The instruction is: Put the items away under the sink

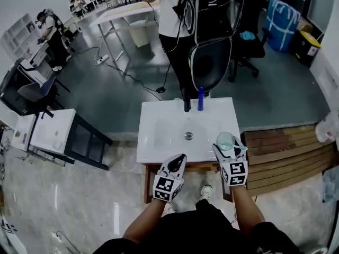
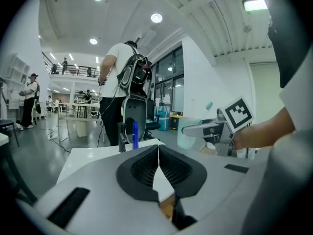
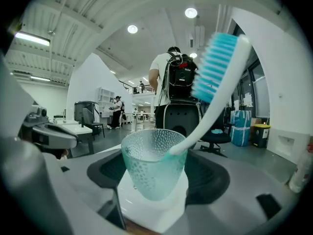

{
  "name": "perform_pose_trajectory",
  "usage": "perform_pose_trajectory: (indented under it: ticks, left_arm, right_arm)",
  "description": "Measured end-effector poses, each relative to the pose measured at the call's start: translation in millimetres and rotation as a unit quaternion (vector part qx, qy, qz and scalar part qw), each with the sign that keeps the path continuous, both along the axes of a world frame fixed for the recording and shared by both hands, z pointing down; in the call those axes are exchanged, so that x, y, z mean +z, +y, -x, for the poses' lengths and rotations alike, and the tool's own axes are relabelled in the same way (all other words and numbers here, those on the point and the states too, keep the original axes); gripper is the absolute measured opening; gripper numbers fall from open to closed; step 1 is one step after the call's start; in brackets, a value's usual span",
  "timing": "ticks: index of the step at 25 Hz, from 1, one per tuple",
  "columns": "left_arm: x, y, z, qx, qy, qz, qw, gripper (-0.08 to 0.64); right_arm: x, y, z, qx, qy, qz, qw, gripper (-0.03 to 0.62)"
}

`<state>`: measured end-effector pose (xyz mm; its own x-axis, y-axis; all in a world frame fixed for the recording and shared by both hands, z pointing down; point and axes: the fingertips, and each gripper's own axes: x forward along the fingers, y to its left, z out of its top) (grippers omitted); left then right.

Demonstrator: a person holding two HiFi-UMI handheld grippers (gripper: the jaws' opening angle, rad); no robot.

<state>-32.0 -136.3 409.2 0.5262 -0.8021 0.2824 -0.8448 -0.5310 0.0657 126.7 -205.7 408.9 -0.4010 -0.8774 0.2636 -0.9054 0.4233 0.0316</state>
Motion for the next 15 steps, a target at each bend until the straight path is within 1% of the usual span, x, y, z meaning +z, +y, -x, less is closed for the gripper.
perform_pose_trajectory:
  ticks: [3, 8, 11, 15]
  left_arm:
    - [-4.4, 28.1, 16.8, 0.02, -0.003, -0.003, 0.9998, 0.021]
    - [-10.4, 56.3, 39.5, 0.031, 0.008, -0.018, 0.9993, 0.021]
    - [-7.1, 67.0, 45.4, 0.038, 0.011, -0.017, 0.9991, 0.021]
    - [1.2, 76.1, 44.4, 0.046, 0.003, -0.012, 0.9989, 0.021]
  right_arm:
    - [-9.5, 32.5, 24.7, 0.006, -0.011, -0.004, 1.0, 0.371]
    - [-15.7, 71.5, 58.2, 0.011, -0.024, -0.005, 1.0, 0.371]
    - [-15.1, 88.8, 68.8, 0.012, -0.017, -0.006, 1.0, 0.371]
    - [-9.2, 106.7, 70.8, 0.011, -0.009, -0.002, 1.0, 0.371]
